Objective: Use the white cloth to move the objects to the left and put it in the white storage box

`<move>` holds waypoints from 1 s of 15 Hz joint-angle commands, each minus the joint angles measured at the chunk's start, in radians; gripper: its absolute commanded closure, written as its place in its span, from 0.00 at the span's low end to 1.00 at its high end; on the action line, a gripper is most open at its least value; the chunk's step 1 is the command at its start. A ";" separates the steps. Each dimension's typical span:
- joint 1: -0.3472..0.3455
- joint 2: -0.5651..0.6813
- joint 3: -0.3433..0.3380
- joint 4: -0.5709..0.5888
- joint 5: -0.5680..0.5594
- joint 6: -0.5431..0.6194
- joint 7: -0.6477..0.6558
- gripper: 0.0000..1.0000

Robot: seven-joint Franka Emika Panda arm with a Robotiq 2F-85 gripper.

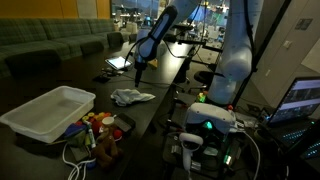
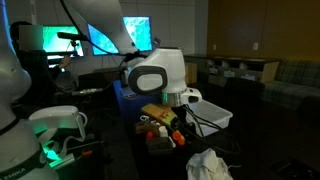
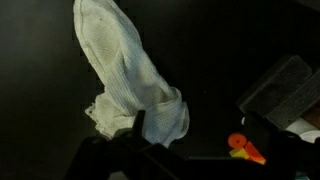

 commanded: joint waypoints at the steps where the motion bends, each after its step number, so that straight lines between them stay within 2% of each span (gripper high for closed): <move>1: -0.071 0.179 0.088 0.106 0.010 0.101 -0.018 0.00; 4: -0.129 0.294 0.132 0.173 -0.028 0.144 -0.001 0.00; 9: -0.172 0.437 0.114 0.270 -0.118 0.220 0.040 0.00; 12: -0.201 0.502 0.119 0.335 -0.155 0.216 0.050 0.00; 15: -0.172 0.567 0.078 0.391 -0.189 0.244 0.088 0.00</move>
